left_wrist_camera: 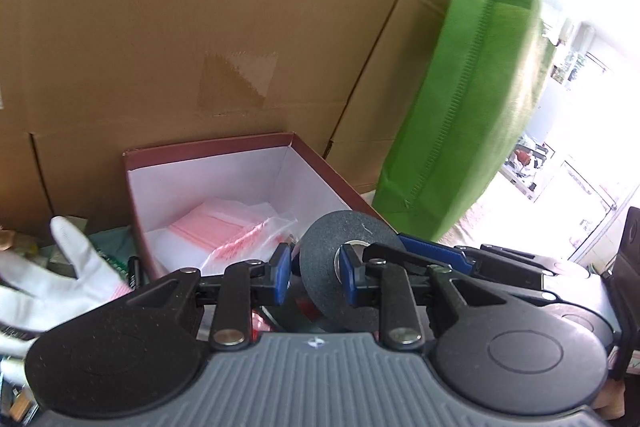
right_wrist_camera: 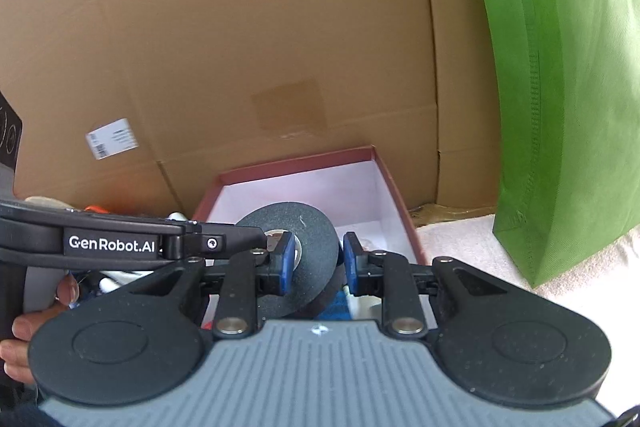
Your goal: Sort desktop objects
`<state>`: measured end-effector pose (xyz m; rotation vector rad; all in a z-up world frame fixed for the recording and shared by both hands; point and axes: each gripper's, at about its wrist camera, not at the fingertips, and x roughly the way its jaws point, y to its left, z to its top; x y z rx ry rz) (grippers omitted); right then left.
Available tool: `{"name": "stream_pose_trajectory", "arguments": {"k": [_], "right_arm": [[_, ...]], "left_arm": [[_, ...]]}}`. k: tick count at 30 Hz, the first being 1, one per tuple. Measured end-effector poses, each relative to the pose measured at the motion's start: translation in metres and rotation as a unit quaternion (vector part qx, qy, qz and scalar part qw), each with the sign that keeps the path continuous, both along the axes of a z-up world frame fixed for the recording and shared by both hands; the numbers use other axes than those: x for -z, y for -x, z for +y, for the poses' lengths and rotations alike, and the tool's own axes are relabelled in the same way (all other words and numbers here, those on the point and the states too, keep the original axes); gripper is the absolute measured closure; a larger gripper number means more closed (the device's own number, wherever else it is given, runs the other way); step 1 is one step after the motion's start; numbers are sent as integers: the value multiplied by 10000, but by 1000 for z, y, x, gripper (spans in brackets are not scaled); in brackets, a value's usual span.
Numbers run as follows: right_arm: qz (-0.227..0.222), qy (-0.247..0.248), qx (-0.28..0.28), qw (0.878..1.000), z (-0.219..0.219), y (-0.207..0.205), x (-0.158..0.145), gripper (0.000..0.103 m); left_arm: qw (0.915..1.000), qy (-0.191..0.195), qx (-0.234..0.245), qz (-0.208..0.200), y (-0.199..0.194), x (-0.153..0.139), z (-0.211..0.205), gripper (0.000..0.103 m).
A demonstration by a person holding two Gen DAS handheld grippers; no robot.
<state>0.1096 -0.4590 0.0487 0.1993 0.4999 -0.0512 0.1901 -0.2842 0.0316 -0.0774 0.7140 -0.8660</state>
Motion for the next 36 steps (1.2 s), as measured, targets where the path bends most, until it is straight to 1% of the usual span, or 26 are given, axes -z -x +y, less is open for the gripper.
{"name": "stream_pose_trajectory", "arguments": {"k": [2, 4, 6, 7, 8, 10, 12, 13, 14, 15, 16, 22, 27, 31, 34, 36], "right_arm": [[42, -91, 26, 9999, -6, -9, 3, 78], [86, -109, 51, 9999, -9, -18, 4, 78], [6, -23, 60, 10000, -9, -22, 3, 77], [-77, -14, 53, 10000, -10, -21, 2, 68], [-136, -10, 46, 9999, -10, -20, 1, 48], [-305, 21, -31, 9995, -9, -15, -3, 44], [-345, 101, -79, 9993, -6, -10, -5, 39], [-367, 113, -64, 9992, -5, -7, -6, 30], [-391, 101, -43, 9992, -4, -4, -6, 16], [-409, 83, -18, 9991, -3, 0, -6, 12], [-388, 102, -9, 9992, -2, 4, -6, 10], [-317, 321, 40, 9990, 13, 22, -4, 9], [-242, 550, 173, 9980, 24, 41, -7, 9], [-191, 608, 322, 9974, 36, 62, -8, 9], [-174, 509, 372, 9979, 43, 81, -6, 8], [-186, 565, 398, 9974, 51, 94, -2, 8]], "left_arm": [[10000, -20, -39, -9, -8, 1, -5, 76], [9998, 52, -126, -166, -11, -2, -8, 77], [9987, 256, -240, -358, -9, -7, -4, 51], [9981, 371, -269, -400, -8, -10, -1, 21], [9972, 482, -318, -474, -5, -13, 2, 2], [9948, 557, -443, -729, 4, -17, 7, 0], [9942, 409, -449, -885, 9, -20, 7, 0], [9945, 302, -420, -908, 11, -20, 6, 0], [9949, 217, -380, -910, 12, -19, 6, 0], [9951, 166, -334, -916, 14, -19, 6, 0], [9949, 162, -314, -940, 17, -18, 8, 0], [9929, -58, -314, -1147, 37, -15, 15, 0], [9918, -186, -424, -1191, 55, -17, 23, 0], [9894, -308, -634, -1271, 83, -19, 38, 0], [9884, -314, -666, -1326, 107, -17, 52, 0], [9881, -369, -724, -1307, 120, -15, 60, 0]]}}
